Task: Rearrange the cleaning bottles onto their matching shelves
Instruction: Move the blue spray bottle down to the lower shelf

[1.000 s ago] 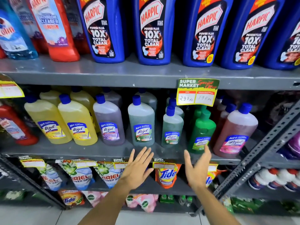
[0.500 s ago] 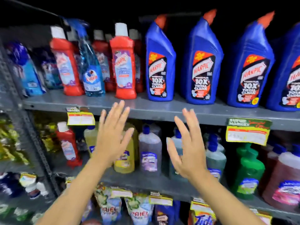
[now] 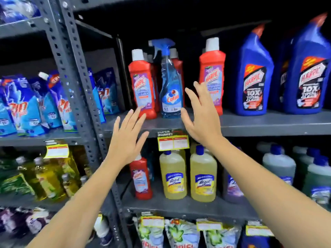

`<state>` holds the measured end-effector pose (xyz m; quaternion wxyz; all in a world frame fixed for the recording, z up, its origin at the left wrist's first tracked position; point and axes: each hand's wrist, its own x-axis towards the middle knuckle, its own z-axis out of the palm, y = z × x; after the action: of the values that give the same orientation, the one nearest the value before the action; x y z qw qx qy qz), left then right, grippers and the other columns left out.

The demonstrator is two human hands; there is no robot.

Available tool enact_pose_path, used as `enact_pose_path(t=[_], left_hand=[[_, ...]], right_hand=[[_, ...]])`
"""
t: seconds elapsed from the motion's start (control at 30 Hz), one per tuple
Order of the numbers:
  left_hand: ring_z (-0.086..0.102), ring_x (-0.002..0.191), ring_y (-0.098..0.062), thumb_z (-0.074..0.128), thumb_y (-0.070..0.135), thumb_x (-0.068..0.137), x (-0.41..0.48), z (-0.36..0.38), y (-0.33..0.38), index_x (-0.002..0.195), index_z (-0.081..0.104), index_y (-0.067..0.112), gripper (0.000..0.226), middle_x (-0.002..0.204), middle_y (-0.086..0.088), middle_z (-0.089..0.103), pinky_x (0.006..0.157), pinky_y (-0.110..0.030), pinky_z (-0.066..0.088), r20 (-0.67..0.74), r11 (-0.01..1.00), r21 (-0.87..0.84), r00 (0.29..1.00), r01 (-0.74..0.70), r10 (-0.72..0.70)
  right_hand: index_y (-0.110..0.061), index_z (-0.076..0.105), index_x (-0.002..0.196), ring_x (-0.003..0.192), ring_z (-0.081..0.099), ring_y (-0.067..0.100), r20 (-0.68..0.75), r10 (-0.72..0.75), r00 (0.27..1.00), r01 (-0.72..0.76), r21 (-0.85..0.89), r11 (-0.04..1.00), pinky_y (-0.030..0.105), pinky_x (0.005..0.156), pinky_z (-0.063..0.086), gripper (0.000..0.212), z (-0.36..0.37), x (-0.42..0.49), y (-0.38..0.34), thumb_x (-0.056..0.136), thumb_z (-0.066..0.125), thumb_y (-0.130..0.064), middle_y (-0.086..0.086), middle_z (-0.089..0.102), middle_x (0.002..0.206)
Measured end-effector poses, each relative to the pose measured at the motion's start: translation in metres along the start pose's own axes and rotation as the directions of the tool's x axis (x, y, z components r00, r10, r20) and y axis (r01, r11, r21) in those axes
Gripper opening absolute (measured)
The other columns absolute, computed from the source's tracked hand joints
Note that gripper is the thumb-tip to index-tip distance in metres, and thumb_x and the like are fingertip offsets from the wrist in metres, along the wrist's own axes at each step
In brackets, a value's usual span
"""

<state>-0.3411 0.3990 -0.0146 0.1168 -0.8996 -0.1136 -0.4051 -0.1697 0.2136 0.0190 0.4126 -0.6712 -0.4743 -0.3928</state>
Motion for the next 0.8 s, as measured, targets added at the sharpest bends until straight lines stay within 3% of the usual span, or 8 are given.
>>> enact_pose_path(t=[0.17,0.27,0.4,0.53,0.67,0.73,0.8], left_hand=[[0.022,0.143,-0.023,0.024,0.052,0.096,0.015,0.024,-0.032,0.145,0.035,0.017,0.061,0.153,-0.006,0.032,0.112,-0.057,0.019,0.141,1.000,0.006,0.990,-0.030,0.029],[0.034,0.137,-0.028,0.028,0.053,0.095,0.021,0.037,-0.037,0.138,0.047,0.018,0.059,0.143,-0.007,0.048,0.105,-0.051,0.030,0.178,0.999,-0.019,0.983,-0.047,0.049],[0.055,0.119,-0.025,0.032,0.058,0.092,0.020,0.043,-0.040,0.125,0.059,0.025,0.054,0.128,-0.003,0.062,0.093,-0.042,0.040,0.103,0.996,-0.081,0.994,-0.025,0.033],[0.057,0.116,-0.020,0.036,0.057,0.091,0.020,0.044,-0.042,0.124,0.060,0.028,0.050,0.127,0.000,0.063,0.090,-0.040,0.039,0.051,0.995,-0.089,0.998,-0.042,0.047],[0.057,0.116,-0.018,0.035,0.060,0.090,0.019,0.047,-0.045,0.123,0.060,0.029,0.052,0.127,0.001,0.063,0.089,-0.039,0.038,0.035,0.995,-0.090,0.998,-0.043,0.047],[0.058,0.115,-0.019,0.035,0.059,0.090,0.019,0.046,-0.044,0.123,0.061,0.028,0.052,0.127,0.001,0.063,0.088,-0.039,0.038,0.028,0.995,-0.095,0.999,-0.042,0.045],[0.057,0.115,-0.018,0.035,0.059,0.090,0.019,0.046,-0.044,0.122,0.061,0.028,0.052,0.126,0.002,0.064,0.088,-0.038,0.037,0.022,0.995,-0.094,0.999,-0.039,0.041]], right_hand=[[-0.005,0.043,0.141,0.142,0.033,0.035,0.199,0.114,0.973,-0.096,-0.100,0.990,0.045,0.113,0.034,0.056,0.035,0.034,-0.008,0.090,0.055,-0.025,0.018,0.039,0.150],[-0.005,0.040,0.139,0.125,0.047,0.039,0.273,0.265,0.925,-0.265,-0.040,0.964,0.045,0.102,0.041,0.060,0.051,0.052,-0.006,0.086,0.061,-0.025,0.019,0.045,0.137],[-0.008,0.032,0.144,0.123,0.049,0.041,0.204,0.450,0.869,-0.463,0.021,0.886,0.045,0.101,0.042,0.075,0.061,0.082,-0.001,0.082,0.067,-0.032,0.021,0.044,0.137],[-0.009,0.021,0.150,0.131,0.045,0.033,0.253,0.510,0.822,-0.545,0.089,0.834,0.037,0.105,0.037,0.090,0.072,0.105,0.003,0.081,0.073,-0.035,0.018,0.035,0.148],[-0.013,0.016,0.152,0.131,0.046,0.027,0.312,0.560,0.767,-0.627,0.181,0.758,0.036,0.102,0.047,0.107,0.085,0.120,0.007,0.073,0.081,-0.042,0.012,0.036,0.151],[-0.014,0.024,0.148,0.123,0.054,0.024,0.333,0.591,0.735,-0.670,0.220,0.709,0.035,0.098,0.050,0.107,0.090,0.124,0.010,0.067,0.085,-0.045,0.008,0.048,0.144],[-0.013,0.039,0.136,0.105,0.062,0.018,0.310,0.604,0.734,-0.675,0.234,0.700,0.031,0.082,0.055,0.091,0.097,0.125,0.015,0.064,0.088,-0.041,0.005,0.059,0.129]])
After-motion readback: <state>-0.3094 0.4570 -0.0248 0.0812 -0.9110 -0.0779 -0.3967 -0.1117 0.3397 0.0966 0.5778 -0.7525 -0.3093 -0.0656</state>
